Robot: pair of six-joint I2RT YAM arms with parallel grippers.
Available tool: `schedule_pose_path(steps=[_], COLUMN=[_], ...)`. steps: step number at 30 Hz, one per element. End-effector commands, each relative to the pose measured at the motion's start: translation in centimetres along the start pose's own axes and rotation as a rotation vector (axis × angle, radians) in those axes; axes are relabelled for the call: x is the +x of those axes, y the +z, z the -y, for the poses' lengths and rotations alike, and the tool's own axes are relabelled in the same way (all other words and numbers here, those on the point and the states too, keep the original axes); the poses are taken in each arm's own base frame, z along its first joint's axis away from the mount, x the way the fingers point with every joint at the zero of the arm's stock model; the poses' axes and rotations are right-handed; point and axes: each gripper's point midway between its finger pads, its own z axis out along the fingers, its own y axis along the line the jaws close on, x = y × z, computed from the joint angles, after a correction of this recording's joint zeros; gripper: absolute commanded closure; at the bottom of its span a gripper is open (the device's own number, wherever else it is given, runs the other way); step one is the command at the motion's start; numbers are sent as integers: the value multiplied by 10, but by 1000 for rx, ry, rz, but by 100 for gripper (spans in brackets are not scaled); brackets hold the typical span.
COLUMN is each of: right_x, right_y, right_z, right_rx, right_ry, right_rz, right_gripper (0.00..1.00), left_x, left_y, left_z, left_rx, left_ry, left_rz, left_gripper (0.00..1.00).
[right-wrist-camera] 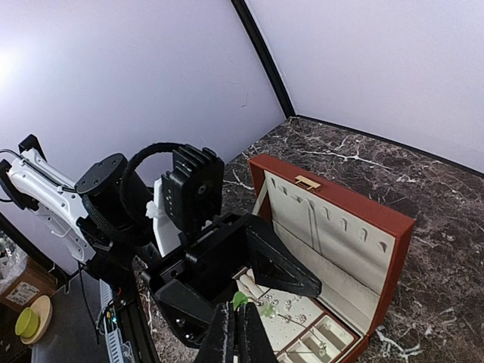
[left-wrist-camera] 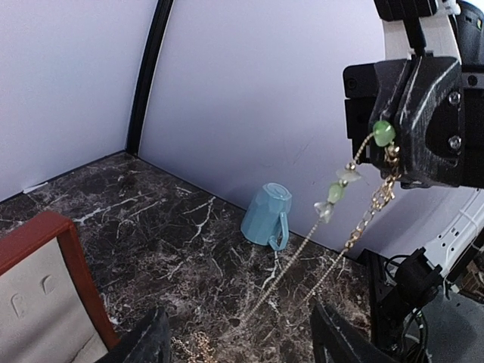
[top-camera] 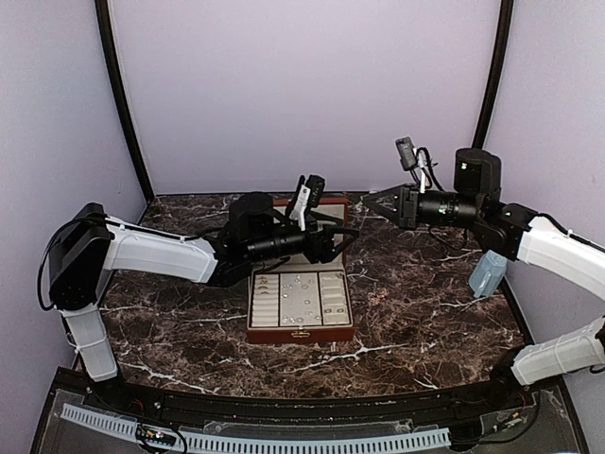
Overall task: Organize the mixed jewelry
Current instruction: Pass from the right arm to the left
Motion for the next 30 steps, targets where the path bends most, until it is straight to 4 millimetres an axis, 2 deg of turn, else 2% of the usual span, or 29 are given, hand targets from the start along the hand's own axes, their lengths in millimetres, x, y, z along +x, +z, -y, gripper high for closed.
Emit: schedule_pose_path(steps=[1, 9, 11, 23, 27, 30], right_x=[-23, -26, -26, -26, -28, -29], right_y=[-4, -3, -3, -3, -4, -5], right_z=[-24, -34, -34, -33, -33, -32], right_rx=[-66, -91, -92, -78, -73, -69], right_ry=[-37, -48, -49, -49, -51, -51], right_rz=[53, 54, 53, 61, 69, 74], right_gripper=[100, 100, 100, 100, 100, 100], left_x=[-15, -7, -6, -2, 4, 8], left_y=[4, 7, 8, 14, 14, 13], left_z=[8, 2, 3, 17, 14, 13], left_rx=[25, -1, 9, 74, 66, 58], left_ry=[17, 5, 3, 33, 30, 24], left_rz=[43, 34, 35, 26, 14, 6], left_gripper=[38, 65, 68, 69, 76, 86])
